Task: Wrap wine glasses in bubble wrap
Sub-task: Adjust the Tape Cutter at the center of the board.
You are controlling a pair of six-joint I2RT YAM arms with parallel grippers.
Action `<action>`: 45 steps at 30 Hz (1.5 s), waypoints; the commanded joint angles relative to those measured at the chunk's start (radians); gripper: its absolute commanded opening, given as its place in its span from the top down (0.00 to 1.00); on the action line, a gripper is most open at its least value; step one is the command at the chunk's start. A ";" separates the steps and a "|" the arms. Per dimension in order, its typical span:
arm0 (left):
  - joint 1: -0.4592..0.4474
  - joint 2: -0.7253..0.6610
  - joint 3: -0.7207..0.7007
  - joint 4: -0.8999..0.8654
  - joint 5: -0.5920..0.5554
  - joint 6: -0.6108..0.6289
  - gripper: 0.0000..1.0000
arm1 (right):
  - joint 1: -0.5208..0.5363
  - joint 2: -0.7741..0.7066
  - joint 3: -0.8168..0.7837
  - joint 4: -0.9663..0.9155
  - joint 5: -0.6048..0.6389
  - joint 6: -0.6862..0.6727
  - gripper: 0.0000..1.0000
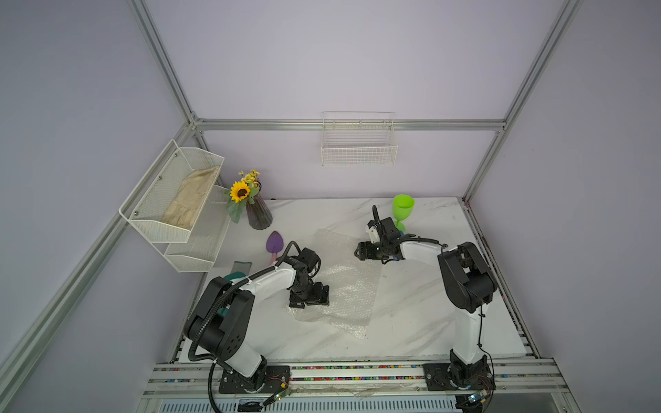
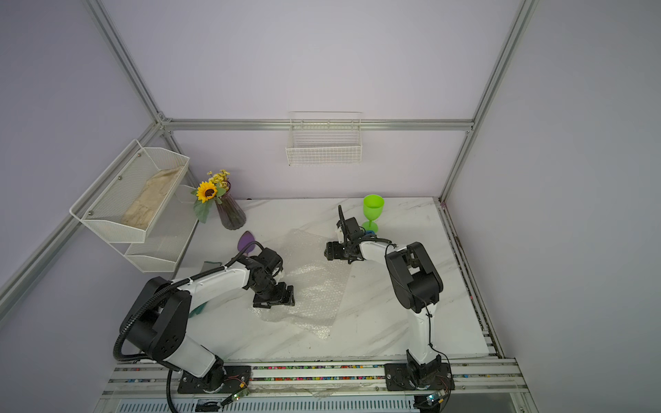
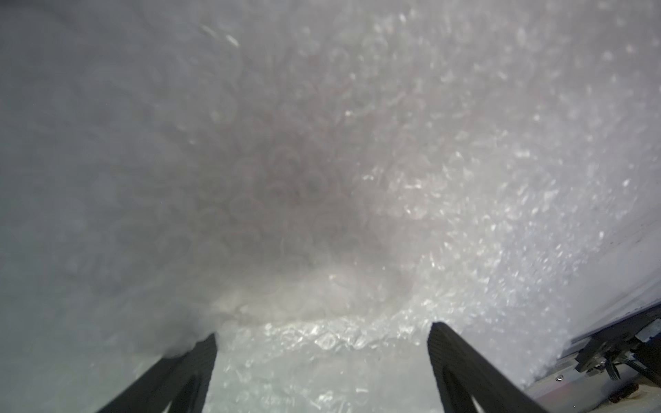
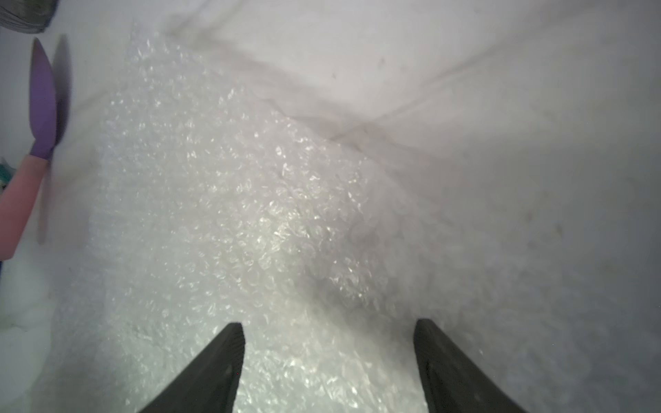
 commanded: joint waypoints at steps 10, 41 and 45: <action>0.113 0.297 0.397 -0.108 -0.133 0.242 0.07 | 0.037 -0.538 -0.526 -0.138 0.011 0.273 0.22; -0.067 0.062 0.186 0.021 0.011 -0.036 0.17 | -0.031 -0.025 0.007 -0.240 0.041 0.015 0.22; -0.019 0.065 0.184 -0.008 -0.006 0.033 0.18 | -0.020 -0.181 -0.181 -0.244 0.045 0.105 0.22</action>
